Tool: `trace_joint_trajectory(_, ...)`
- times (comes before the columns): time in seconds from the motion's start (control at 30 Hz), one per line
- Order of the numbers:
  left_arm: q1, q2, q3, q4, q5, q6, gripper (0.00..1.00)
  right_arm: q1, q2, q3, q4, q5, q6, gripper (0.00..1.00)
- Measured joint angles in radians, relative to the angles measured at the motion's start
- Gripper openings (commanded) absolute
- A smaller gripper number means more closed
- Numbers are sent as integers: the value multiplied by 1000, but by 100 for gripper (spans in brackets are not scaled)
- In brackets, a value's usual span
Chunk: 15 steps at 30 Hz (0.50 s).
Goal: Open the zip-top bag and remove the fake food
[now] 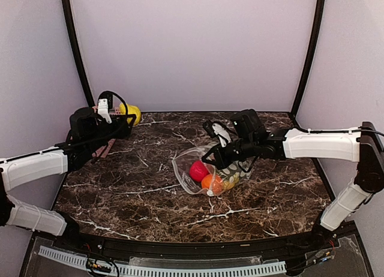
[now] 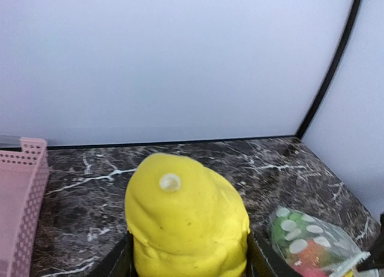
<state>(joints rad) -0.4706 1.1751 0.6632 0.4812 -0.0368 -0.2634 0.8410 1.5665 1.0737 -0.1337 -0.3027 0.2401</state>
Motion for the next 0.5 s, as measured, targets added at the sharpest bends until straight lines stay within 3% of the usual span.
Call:
trace_joint_trajectory(0.27, 288, 80, 228, -265, 5, -116, 26, -7, -8, -14, 8, -13, -4, 0)
trace_joint_trajectory(0.5, 478, 332, 438, -407, 126, -167, 27, -12, -22, -33, 24, -20, -4, 0)
